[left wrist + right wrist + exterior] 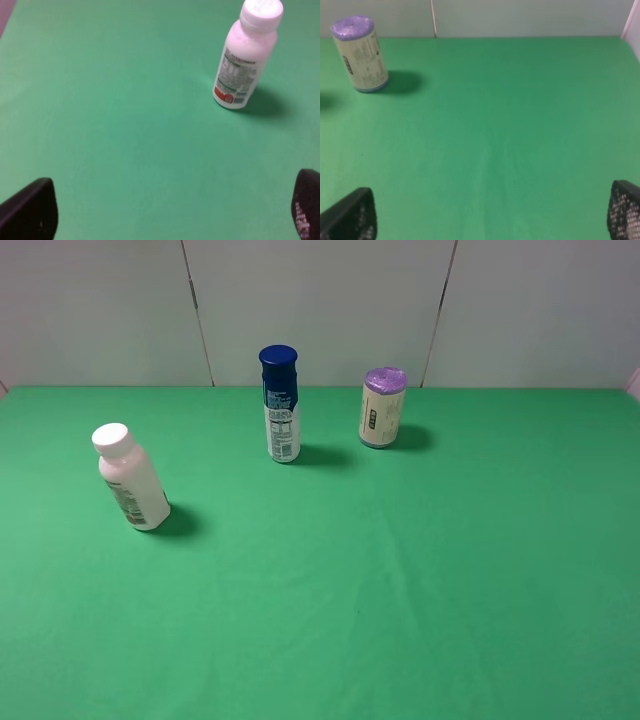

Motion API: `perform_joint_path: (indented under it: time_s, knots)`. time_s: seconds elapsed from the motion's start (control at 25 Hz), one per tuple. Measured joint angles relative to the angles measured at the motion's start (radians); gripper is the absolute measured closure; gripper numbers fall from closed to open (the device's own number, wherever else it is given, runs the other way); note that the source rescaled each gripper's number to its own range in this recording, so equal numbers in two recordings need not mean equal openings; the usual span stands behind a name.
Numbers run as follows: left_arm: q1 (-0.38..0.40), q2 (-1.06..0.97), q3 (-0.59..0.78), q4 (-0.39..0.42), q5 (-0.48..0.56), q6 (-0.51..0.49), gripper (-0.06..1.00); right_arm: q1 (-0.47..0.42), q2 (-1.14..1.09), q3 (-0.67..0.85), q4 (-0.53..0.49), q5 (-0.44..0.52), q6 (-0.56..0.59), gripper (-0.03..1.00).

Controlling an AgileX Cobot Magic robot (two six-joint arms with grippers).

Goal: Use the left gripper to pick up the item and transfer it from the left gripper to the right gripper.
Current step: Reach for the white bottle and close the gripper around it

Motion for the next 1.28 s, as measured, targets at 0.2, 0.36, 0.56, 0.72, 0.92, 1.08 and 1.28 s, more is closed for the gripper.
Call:
perform_joint_path:
  time_s: [0.2, 0.36, 0.56, 0.72, 0.92, 1.08, 1.28]
  knots:
    - [0.000, 0.000, 0.000, 0.000, 0.000, 0.000, 0.09, 0.000, 0.000, 0.000, 0.000, 0.000, 0.000, -0.03]
    - [0.000, 0.000, 0.000, 0.000, 0.000, 0.000, -0.02, 0.000, 0.000, 0.000, 0.000, 0.000, 0.000, -0.03]
    - [0.000, 0.005, -0.037, 0.000, 0.002, -0.001, -0.05, 0.000, 0.000, 0.000, 0.000, 0.000, 0.000, -0.03]
    - [0.000, 0.092, -0.119, 0.000, 0.026, -0.001, -0.05, 0.000, 0.000, 0.000, 0.000, 0.000, 0.000, -0.03]
    - [0.000, 0.273, -0.229, 0.000, 0.058, -0.001, -0.05, 0.000, 0.000, 0.000, 0.000, 0.000, 0.000, -0.03]
    - [0.000, 0.432, -0.322, 0.000, 0.059, 0.000, -0.05, 0.000, 0.000, 0.000, 0.000, 0.000, 0.000, -0.03]
    - [0.000, 0.627, -0.430, 0.000, 0.083, 0.039, -0.05, 0.000, 0.000, 0.000, 0.000, 0.000, 0.000, -0.03]
